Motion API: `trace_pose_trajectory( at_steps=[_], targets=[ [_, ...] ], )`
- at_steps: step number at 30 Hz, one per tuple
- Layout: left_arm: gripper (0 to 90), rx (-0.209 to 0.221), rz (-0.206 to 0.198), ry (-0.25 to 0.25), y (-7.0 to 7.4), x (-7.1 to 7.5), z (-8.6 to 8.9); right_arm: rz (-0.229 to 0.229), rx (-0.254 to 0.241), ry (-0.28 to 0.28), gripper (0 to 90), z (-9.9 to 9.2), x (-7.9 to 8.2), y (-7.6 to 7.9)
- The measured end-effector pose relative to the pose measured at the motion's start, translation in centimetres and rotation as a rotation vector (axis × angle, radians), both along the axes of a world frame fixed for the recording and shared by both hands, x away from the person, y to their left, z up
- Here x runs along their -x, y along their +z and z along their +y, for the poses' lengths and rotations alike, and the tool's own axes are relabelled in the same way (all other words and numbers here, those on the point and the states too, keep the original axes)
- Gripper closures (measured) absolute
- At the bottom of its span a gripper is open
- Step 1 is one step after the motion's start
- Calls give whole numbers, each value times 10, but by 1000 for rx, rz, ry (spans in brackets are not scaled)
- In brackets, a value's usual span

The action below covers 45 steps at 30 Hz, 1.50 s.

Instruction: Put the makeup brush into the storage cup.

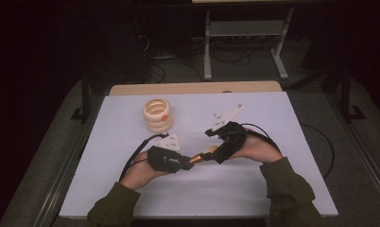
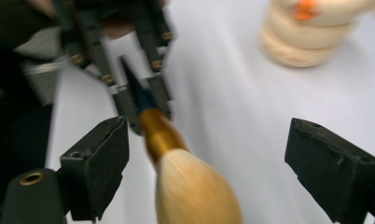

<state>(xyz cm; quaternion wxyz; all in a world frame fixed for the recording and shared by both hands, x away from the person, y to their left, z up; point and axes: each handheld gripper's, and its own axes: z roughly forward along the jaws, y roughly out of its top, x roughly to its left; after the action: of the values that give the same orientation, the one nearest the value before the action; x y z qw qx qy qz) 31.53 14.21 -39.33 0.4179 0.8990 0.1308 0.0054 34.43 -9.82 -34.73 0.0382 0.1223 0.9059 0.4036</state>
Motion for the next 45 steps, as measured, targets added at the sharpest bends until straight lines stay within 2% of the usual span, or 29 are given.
trace_pose_trajectory(
  at_steps=[1, 4, 7, 9, 14, 20, 22, 24, 26, 29, 32, 34, 38, 45],
  targets=[
    [745, -1, -3, 4, 0, -1, 1, -5, -17, -47, 131, -3, -1, 1],
    [745, 13, 2, 49, 0, -1, 3, -8, -65, -107, 120, -11, -2, 2],
    [745, 6, 1, 80, 1, -1, 5, 29, -126, -197, 109, -20, -1, 5],
    [745, 7, -6, 90, 1, -2, 7, 24, -144, -245, 103, -27, -2, 7],
    [745, 21, -17, 128, 3, -1, 10, 43, -183, -301, 78, -38, 0, 4],
    [745, 52, -17, 204, 7, 0, 17, 71, -222, -366, 52, -48, 4, -5],
    [745, 65, -20, 232, 8, 0, 19, 86, -243, -373, 45, -50, 5, -9],
    [745, 79, -19, 249, 9, 0, 20, 109, -243, -376, 33, -49, 7, -14],
    [745, 84, -31, 257, 10, 0, 21, 109, -240, -374, 33, -49, 10, -17],
    [744, 91, -35, 273, 10, 1, 21, 145, -248, -383, 36, -48, 14, -22],
    [745, 103, -44, 292, 10, 2, 20, 183, -301, -389, 57, -47, 17, -29],
    [744, 108, -52, 305, 11, 3, 20, 199, -297, -388, 65, -46, 17, -33],
    [745, 122, -55, 315, 11, 3, 19, 219, -316, -379, 120, -43, 21, -41],
    [745, 129, -68, 321, 13, 5, 18, 263, -329, -344, 160, -31, 23, -45]
  ],
)
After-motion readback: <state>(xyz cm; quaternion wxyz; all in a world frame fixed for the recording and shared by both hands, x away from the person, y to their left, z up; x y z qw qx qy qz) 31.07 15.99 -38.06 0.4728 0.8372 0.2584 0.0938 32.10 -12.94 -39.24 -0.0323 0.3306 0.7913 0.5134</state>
